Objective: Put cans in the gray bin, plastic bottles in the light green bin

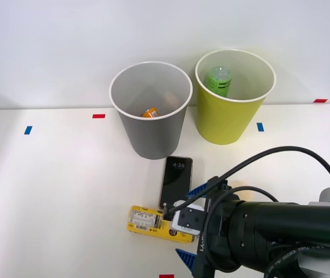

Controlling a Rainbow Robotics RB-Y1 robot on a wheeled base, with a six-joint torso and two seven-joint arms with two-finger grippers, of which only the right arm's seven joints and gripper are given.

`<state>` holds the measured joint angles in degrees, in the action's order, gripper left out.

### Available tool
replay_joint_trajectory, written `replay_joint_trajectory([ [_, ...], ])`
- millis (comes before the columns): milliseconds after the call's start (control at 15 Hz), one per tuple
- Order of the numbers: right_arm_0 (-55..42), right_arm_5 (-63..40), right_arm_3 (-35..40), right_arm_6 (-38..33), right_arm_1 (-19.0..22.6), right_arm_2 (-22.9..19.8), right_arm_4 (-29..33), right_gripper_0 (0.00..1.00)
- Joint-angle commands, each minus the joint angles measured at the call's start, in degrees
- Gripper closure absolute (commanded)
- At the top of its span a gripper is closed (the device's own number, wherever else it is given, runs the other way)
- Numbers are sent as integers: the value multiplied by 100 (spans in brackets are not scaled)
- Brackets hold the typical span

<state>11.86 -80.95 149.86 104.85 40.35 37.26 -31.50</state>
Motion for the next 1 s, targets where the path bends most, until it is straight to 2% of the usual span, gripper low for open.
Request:
replay_joint_trajectory([
  [67, 246, 0, -369, 396, -247, 0, -129, 0],
  [200, 290, 0, -589, 748, -335, 0, -129, 0],
  [400, 404, -360, -616, 791, -476, 132, -111, 0],
  [600, 703, -369, -616, 677, -458, 580, 161, 0],
  [800, 844, -457, -677, 589, -528, 660, 74, 0],
  [1000, 1055, -457, -1363, 633, -906, 660, -41, 0],
])
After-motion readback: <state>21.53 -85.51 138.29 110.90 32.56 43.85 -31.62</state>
